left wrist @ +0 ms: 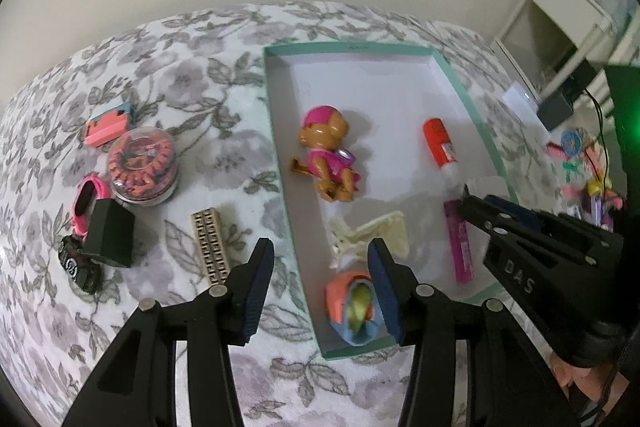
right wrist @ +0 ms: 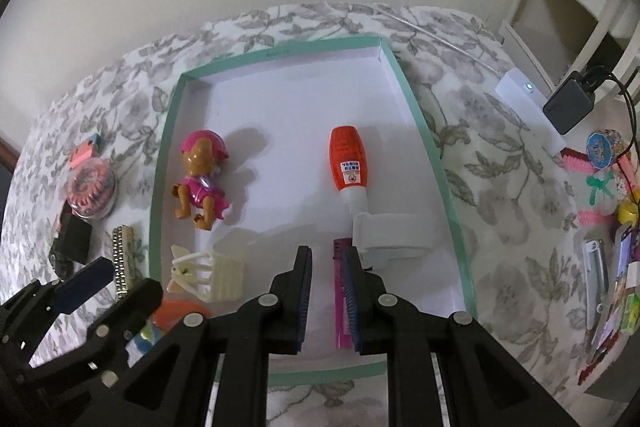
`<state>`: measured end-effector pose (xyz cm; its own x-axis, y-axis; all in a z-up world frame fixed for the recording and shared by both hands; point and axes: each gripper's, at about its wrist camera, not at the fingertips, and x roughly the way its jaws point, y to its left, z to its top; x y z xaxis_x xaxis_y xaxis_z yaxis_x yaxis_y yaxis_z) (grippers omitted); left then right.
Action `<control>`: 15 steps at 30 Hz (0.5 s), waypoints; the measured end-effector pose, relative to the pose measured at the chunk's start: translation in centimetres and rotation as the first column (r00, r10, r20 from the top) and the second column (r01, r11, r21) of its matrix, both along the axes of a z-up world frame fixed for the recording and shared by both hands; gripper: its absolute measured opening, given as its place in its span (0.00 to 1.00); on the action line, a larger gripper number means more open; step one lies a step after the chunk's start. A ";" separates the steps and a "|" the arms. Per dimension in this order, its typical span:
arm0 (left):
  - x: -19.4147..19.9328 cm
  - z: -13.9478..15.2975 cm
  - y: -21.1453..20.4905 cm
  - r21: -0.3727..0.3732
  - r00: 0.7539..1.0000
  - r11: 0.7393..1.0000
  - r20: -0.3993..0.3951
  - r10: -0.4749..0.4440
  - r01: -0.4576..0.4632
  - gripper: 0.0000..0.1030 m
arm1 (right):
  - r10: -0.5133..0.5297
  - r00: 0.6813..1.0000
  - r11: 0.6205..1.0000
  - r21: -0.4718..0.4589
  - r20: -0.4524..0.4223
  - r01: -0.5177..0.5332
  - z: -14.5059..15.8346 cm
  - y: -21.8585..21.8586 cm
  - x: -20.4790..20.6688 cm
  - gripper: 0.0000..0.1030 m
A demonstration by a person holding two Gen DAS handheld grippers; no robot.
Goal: Organize rigid objects
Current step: 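Lower and open both tools to release the orange toy and lighter into the tray, then move both tools toward the black toy car and patterned box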
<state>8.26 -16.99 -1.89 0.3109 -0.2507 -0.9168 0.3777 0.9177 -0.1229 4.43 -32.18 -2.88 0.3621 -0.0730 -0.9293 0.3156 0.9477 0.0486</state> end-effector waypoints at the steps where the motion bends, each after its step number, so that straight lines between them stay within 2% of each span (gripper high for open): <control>1: 0.1 0.1 0.2 -0.002 1.000 1.000 0.002 0.011 -0.011 0.49 | -0.001 1.000 1.000 0.000 0.003 0.001 0.1 0.0 0.0 0.18; 8: 1.1 0.5 2.8 -0.022 0.990 0.990 0.018 0.143 -0.143 0.49 | 0.020 1.000 1.000 -0.006 -0.009 -0.020 -0.5 0.4 0.3 0.18; 13: 1.8 -0.1 4.6 0.008 0.973 0.973 0.008 0.232 -0.232 0.50 | 0.045 0.999 0.999 -0.019 -0.002 -0.045 -0.5 1.0 0.6 0.18; 14: 1.9 -0.3 4.8 0.015 0.970 0.970 0.004 0.243 -0.243 0.50 | 0.050 0.999 0.999 -0.021 0.001 -0.049 -0.5 1.2 0.6 0.22; 15: 1.9 -0.4 5.0 0.021 0.967 0.967 0.001 0.253 -0.253 0.50 | 0.052 0.999 0.998 -0.022 0.003 -0.052 -0.5 1.3 0.6 0.31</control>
<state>10.21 -11.95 -2.34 0.3601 -0.1455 -0.9215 0.1329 0.9857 -0.1037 5.03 -30.88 -3.39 0.3691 -0.0739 -0.9265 0.2655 0.9637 0.0289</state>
